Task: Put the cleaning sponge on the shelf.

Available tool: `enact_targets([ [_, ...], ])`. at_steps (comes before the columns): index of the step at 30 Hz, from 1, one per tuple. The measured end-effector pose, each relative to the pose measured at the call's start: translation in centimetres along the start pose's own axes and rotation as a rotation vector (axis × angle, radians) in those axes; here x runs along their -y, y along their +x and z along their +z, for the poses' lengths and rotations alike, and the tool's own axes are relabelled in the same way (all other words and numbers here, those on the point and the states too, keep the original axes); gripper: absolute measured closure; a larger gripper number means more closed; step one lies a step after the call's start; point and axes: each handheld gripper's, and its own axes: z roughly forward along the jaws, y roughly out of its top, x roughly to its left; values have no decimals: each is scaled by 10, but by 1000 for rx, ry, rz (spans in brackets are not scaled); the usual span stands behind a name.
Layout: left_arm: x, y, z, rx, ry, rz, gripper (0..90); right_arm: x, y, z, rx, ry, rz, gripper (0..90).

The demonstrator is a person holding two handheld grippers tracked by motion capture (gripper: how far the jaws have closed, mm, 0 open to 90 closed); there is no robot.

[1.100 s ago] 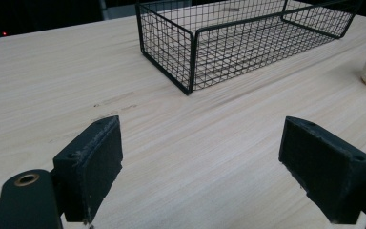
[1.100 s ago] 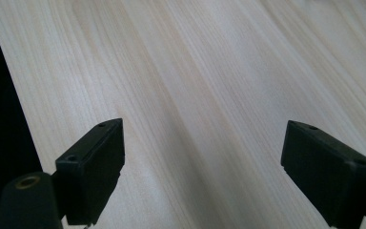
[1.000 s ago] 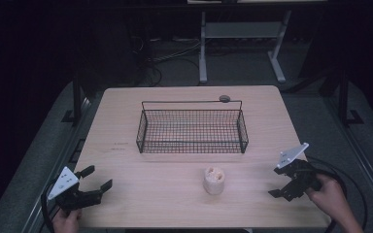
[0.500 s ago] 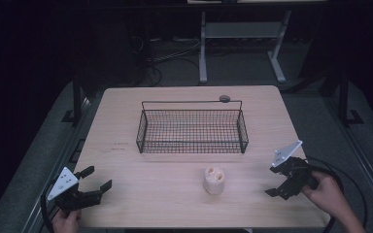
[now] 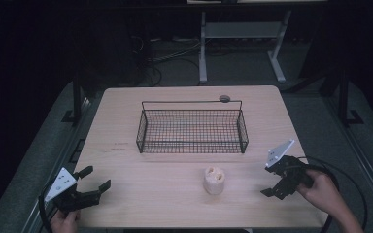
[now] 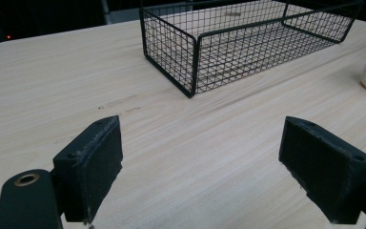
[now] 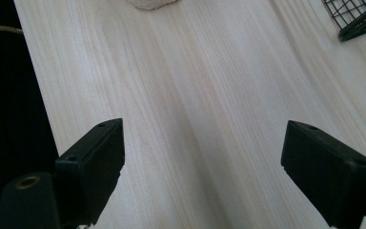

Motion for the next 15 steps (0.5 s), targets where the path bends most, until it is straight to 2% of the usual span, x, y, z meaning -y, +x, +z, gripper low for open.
enact_targets([
  [7,0,1,0,-1,-2,-2,139,-9,1,1,-1,6,-9,144],
  [15,0,1,-1,1,-3,-1,139,-22,6,-1,1,6,-46,144],
])
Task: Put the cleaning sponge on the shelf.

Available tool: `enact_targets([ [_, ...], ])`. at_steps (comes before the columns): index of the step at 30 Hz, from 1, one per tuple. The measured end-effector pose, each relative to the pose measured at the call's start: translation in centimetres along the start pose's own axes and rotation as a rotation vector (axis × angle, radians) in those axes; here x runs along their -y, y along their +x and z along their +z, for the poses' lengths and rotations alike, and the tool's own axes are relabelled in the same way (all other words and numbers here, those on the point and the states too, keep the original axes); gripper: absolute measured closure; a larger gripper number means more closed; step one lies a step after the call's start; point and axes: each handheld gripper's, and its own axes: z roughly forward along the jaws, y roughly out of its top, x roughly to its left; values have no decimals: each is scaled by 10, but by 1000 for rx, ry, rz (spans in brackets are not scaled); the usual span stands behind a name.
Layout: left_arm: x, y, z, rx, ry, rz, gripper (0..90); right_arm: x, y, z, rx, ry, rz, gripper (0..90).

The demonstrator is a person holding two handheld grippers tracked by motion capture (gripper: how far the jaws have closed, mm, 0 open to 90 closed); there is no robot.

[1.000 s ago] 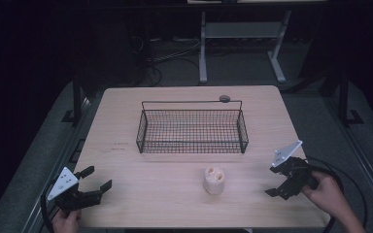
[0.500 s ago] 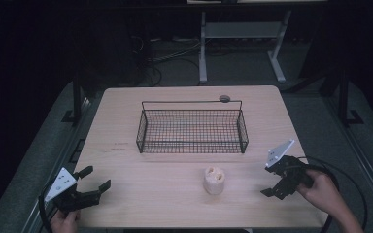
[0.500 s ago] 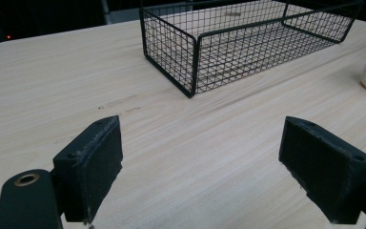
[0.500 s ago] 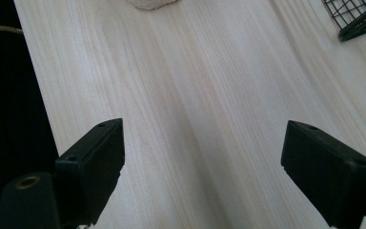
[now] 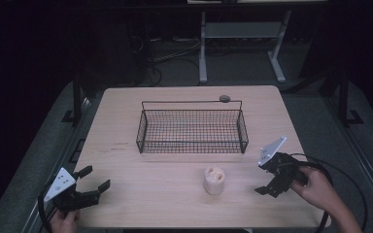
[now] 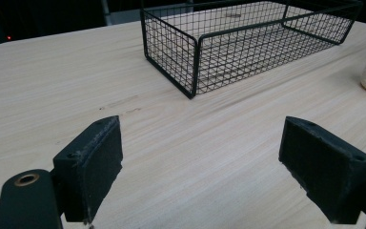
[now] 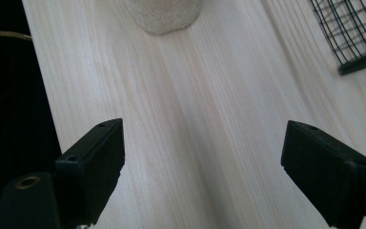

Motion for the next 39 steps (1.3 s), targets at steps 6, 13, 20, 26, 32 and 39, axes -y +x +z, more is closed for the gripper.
enact_targets([
  [6,0,0,0,2,-2,-1,139,-11,2,0,-1,14,-19,144],
  [13,0,1,-1,-1,-5,-1,139,-20,3,1,2,32,-24,144],
  [20,0,1,-2,-2,-6,3,139,-26,6,2,-1,36,-44,144],
  [26,0,1,-1,-1,-6,3,139,-32,7,3,-1,46,-48,144],
  [32,0,2,-2,-1,-6,4,140,-39,8,6,-10,55,-64,145],
  [39,0,2,-2,-1,-6,3,140,-45,9,8,-19,60,-76,145],
])
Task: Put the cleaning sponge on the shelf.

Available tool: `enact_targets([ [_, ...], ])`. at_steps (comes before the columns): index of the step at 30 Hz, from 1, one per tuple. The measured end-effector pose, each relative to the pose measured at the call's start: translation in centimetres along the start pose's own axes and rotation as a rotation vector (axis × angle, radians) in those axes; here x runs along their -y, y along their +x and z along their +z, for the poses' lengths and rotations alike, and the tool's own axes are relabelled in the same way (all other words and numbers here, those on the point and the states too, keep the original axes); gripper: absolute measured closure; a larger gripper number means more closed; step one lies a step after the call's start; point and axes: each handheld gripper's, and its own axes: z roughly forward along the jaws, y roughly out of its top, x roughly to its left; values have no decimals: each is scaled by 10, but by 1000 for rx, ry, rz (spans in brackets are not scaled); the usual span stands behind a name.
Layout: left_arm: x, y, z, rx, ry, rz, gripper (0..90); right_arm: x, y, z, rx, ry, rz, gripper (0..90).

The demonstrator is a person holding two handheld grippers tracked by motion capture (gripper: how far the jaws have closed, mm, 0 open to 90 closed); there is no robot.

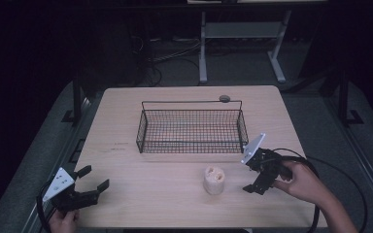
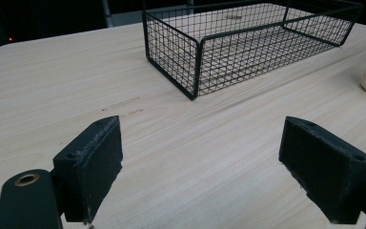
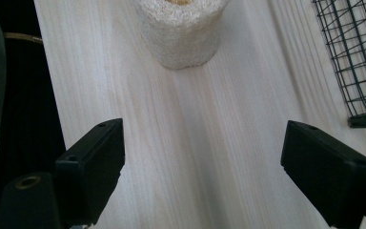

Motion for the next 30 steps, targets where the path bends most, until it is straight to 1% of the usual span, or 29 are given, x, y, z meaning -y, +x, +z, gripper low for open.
enact_targets([
  [5,0,0,0,1,0,1,139,-7,0,2,-8,4,-19,145],
  [10,0,0,0,2,1,-3,139,-11,1,4,-12,13,-22,145],
  [21,0,0,0,2,-3,-3,139,-20,1,10,-24,23,-48,145],
  [26,0,1,1,6,0,-3,139,-27,1,13,-24,21,-64,145],
  [30,0,1,1,6,-3,-4,139,-33,2,15,-35,22,-72,145],
])
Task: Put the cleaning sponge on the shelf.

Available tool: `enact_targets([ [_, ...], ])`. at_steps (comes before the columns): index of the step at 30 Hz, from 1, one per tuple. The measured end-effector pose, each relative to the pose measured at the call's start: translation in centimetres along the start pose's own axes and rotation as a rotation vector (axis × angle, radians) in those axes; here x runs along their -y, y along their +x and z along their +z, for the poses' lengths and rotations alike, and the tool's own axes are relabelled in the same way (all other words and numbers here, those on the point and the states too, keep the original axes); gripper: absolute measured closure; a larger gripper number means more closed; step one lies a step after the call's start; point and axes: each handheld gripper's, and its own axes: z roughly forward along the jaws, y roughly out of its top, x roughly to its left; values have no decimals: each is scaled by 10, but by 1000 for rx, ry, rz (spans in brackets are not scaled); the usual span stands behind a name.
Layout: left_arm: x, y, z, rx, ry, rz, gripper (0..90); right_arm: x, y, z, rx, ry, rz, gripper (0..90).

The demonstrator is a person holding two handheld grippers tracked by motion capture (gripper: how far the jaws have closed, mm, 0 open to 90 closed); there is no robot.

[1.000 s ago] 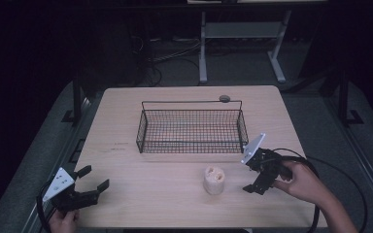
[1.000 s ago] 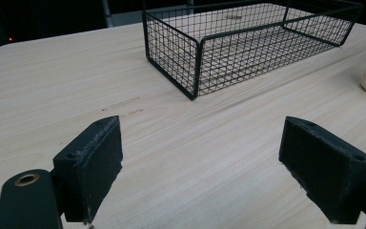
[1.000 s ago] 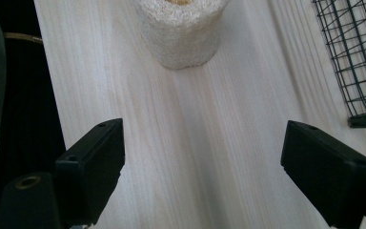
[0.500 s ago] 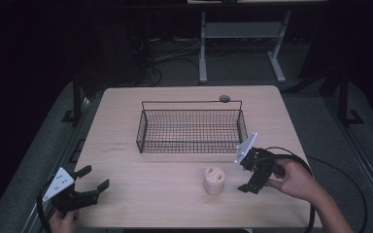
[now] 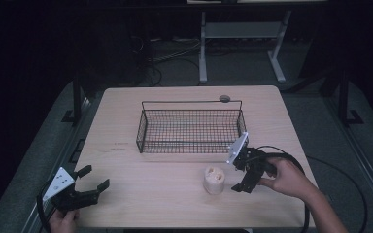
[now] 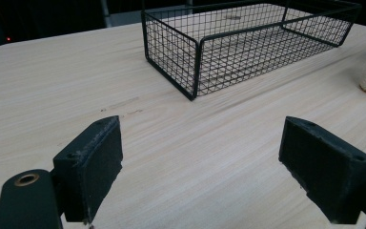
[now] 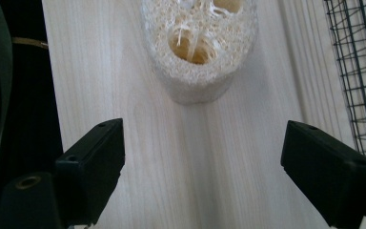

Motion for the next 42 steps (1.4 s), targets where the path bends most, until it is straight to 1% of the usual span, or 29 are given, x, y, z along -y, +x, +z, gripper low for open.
enact_targets([
  [11,0,0,0,1,1,1,139,-12,-1,7,-21,2,-19,145],
  [18,0,0,0,1,-1,-1,139,-22,-1,9,-20,5,-38,145],
  [25,0,0,0,2,-2,-4,139,-33,-3,12,-26,19,-53,146],
  [29,0,2,0,3,-1,-2,139,-37,-4,16,-38,24,-48,147],
  [30,0,2,0,3,-1,-3,139,-37,-5,17,-39,25,-54,147],
  [40,0,2,-2,1,-7,-4,140,-44,-6,24,-51,42,-61,149],
  [42,0,2,-2,0,-8,-6,140,-45,-6,25,-54,44,-55,149],
])
